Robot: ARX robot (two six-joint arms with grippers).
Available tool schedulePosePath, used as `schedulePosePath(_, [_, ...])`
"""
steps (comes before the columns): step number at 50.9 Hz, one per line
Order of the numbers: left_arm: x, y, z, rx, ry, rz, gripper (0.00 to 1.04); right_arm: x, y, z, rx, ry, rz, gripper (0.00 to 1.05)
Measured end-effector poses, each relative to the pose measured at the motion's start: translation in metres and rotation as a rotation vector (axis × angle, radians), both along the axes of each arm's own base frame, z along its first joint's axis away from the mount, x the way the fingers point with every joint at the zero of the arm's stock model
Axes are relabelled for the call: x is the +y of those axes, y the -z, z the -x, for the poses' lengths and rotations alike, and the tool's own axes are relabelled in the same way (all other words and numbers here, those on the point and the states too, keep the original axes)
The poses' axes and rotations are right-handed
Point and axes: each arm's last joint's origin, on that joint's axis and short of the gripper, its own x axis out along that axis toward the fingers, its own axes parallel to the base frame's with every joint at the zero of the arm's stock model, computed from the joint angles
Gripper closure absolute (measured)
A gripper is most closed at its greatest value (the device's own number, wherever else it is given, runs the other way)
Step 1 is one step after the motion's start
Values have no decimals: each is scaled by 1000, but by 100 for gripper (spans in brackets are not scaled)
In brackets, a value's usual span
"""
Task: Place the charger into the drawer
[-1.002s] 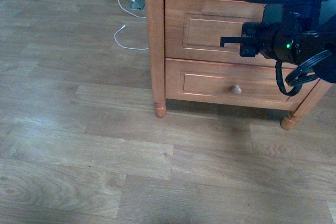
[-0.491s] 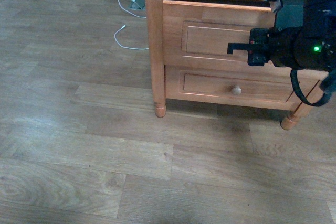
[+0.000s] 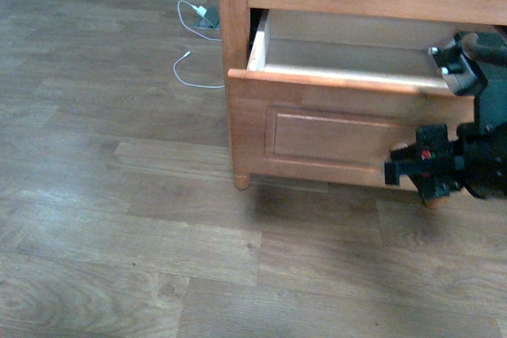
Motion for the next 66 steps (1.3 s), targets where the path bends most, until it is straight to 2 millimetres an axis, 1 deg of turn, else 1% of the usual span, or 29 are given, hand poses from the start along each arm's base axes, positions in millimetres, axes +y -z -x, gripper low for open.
schedulePosePath(1, [0, 0, 0, 0, 0, 0, 6, -1, 0, 4, 3, 0, 1, 93])
schedulePosePath(2, [0, 0, 0, 0, 0, 0, 6, -1, 0, 6, 5, 0, 1, 92])
schedulePosePath(5, [0, 0, 0, 0, 0, 0, 6, -3, 2, 14, 20, 7, -3, 85])
schedulePosePath(8, [0, 0, 0, 0, 0, 0, 6, -5, 1, 21, 37, 21, -13, 73])
schedulePosePath(9, [0, 0, 0, 0, 0, 0, 6, -5, 1, 22, 38, 22, -14, 72])
schedulePosePath(13, [0, 0, 0, 0, 0, 0, 6, -8, -9, 29, 27, 36, -39, 60])
schedulePosePath(15, [0, 0, 0, 0, 0, 0, 6, -10, -19, 32, 3, 48, -52, 53])
schedulePosePath(16, [0, 0, 0, 0, 0, 0, 6, -11, -21, 32, -6, 50, -56, 51])
schedulePosePath(20, [0, 0, 0, 0, 0, 0, 6, -17, -43, 36, -77, 80, -76, 37])
schedulePosePath(21, [0, 0, 0, 0, 0, 0, 6, -18, -45, 37, -85, 84, -77, 35])
schedulePosePath(24, [0, 0, 0, 0, 0, 0, 6, -23, -59, 41, -118, 98, -90, 24])
schedulePosePath(25, [0, 0, 0, 0, 0, 0, 6, -24, -62, 42, -123, 100, -91, 23])
schedulePosePath(27, [0, 0, 0, 0, 0, 0, 6, -29, -73, 49, -147, 116, -95, 12])
schedulePosePath(29, [0, 0, 0, 0, 0, 0, 6, -32, -83, 55, -162, 115, -107, 6])
schedulePosePath(31, [0, 0, 0, 0, 0, 0, 6, -36, -93, 65, -185, 114, -114, 8])
schedulePosePath(35, [0, 0, 0, 0, 0, 0, 6, -42, -111, 85, -237, 110, -123, 8])
schedulePosePath(41, [0, 0, 0, 0, 0, 0, 6, -49, -121, 108, -328, 151, -124, 8])
schedulePosePath(44, [0, 0, 0, 0, 0, 0, 6, -51, -124, 113, -357, 166, -121, 8])
schedulePosePath(49, [0, 0, 0, 0, 0, 0, 6, -51, -125, 115, -375, 168, -120, 8])
schedulePosePath(52, [0, 0, 0, 0, 0, 0, 6, -52, -118, 114, -518, 245, -33, 17])
schedulePosePath(53, [0, 0, 0, 0, 0, 0, 6, -53, -113, 116, -585, 268, -10, 23])
schedulePosePath(54, [0, 0, 0, 0, -2, 0, 6, -54, -112, 117, -604, 270, -7, 25])
schedulePosePath(57, [0, 0, 0, 0, -1, 0, 6, -60, -110, 122, -698, 291, 7, 35])
schedulePosePath(61, [0, 0, 0, 0, 0, 0, 6, -64, -109, 128, -739, 316, 29, 51])
schedulePosePath(66, [0, 0, 0, 0, 0, 0, 6, -64, -102, 133, -738, 302, 35, 69])
